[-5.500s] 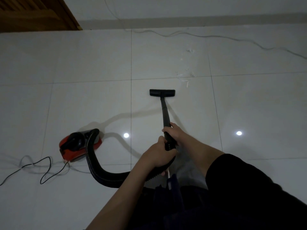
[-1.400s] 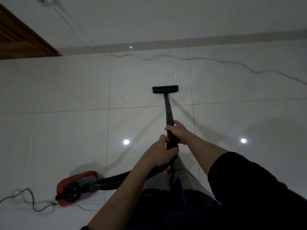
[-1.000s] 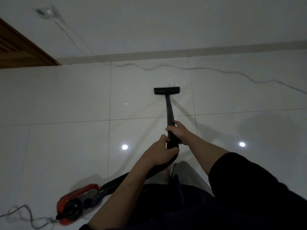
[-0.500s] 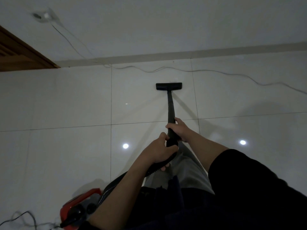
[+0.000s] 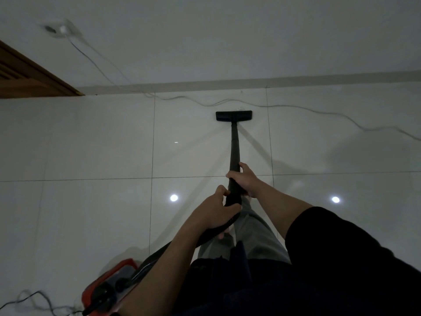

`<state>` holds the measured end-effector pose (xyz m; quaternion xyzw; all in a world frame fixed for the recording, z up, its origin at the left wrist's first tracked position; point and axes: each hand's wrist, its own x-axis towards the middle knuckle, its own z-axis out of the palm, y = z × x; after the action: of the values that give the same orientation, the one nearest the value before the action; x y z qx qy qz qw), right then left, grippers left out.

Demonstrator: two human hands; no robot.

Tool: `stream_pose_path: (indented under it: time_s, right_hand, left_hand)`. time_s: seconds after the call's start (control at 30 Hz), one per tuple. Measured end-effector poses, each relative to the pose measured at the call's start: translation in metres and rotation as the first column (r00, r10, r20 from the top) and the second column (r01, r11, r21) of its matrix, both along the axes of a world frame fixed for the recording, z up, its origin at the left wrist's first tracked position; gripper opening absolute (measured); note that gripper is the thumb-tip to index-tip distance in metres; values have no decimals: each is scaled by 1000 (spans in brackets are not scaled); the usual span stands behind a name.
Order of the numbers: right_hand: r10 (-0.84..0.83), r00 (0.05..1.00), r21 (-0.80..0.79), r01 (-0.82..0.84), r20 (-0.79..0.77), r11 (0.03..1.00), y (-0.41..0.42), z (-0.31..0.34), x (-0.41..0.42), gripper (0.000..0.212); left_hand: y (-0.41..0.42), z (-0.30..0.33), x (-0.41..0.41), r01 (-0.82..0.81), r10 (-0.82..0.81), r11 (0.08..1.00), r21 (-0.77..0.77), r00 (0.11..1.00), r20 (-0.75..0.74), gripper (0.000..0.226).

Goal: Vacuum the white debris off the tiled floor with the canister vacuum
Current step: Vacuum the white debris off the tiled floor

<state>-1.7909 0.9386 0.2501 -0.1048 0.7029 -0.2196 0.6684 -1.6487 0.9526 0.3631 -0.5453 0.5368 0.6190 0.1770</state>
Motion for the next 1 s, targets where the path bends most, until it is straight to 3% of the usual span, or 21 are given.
stream_pose_path:
  time_s: [0.57,1.0]
  right_hand:
    - [72,997,15,-72,-14,997,-38,8,-24,80]
    - [13,999,-69,-16,-43,998,13,15,1,78]
  left_hand:
    - [-29,-2,-24,-61,61,998,-14,998,-13,37]
    - [17,27,0,-37,34,996,-85,999,-31,32]
